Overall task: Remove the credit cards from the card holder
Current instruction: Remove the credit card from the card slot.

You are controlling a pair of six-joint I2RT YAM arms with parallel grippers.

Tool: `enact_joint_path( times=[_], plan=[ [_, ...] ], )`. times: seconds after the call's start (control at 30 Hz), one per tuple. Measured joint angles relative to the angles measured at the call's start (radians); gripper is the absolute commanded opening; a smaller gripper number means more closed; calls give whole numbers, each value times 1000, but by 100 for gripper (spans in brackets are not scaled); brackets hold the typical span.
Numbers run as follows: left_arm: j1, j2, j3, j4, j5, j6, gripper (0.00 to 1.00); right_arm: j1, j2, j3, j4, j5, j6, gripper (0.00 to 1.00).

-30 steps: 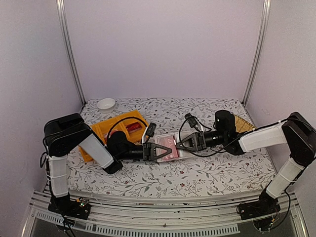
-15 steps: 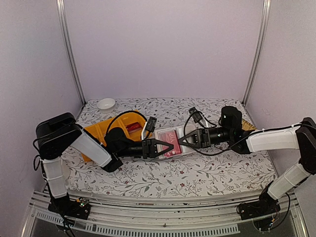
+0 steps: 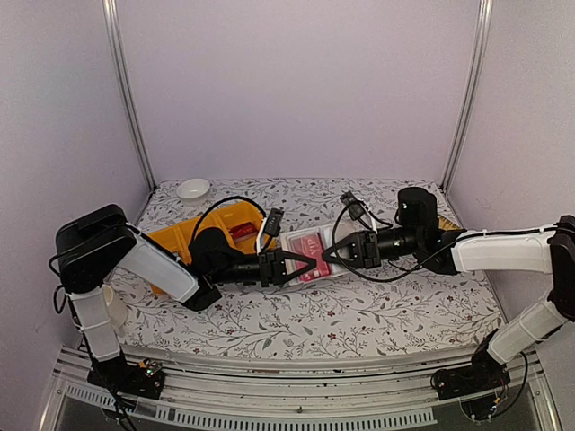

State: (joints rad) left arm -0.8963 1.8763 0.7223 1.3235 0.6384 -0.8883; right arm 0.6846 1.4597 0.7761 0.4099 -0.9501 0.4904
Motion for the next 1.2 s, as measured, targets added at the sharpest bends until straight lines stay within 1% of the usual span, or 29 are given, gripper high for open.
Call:
enact_joint_path(
  times=[0.07,0.17,0.37,0.5,0.6,0.7,0.73,0.77,0.8,0.83,0.87,1.03,1.2],
  plan=[
    [0,-12,0,-6,-1,10,12,0,-5,4,-7,11,-9,3],
    [-3,-26,-2,-8,-5,24,13,3,-19,4,-8,16,-20,2],
    [-16,-68,-3,-32,-9,61,21,8,-53,4,-8,3,-25,3],
    [-22,-84,-3,-40,-1,80,22,-2,-64,4,-17,-15,-25,3],
    [-22,-85,-3,-43,8,88,26,-6,-68,4,-29,-29,-29,3],
    [-22,-85,-4,-44,22,94,27,-13,-69,4,-52,-34,-39,2],
    [-22,-85,-5,-43,24,95,25,-18,-72,4,-59,-35,-42,2],
    [-22,-85,-7,-43,25,97,19,-21,-77,4,-65,-37,-44,2],
    [-22,-85,-10,-43,26,101,10,-26,-83,4,-72,-40,-47,2],
    [-22,-87,-14,-44,25,105,3,-31,-88,4,-77,-43,-48,3],
    [-22,-89,-19,-45,22,108,0,-33,-93,4,-82,-49,-51,2],
    [-25,-100,-24,-56,22,121,0,-33,-104,10,-114,-55,-73,3],
    [-26,-100,-24,-57,24,122,7,-37,-117,23,-172,-54,-106,4]
  ],
)
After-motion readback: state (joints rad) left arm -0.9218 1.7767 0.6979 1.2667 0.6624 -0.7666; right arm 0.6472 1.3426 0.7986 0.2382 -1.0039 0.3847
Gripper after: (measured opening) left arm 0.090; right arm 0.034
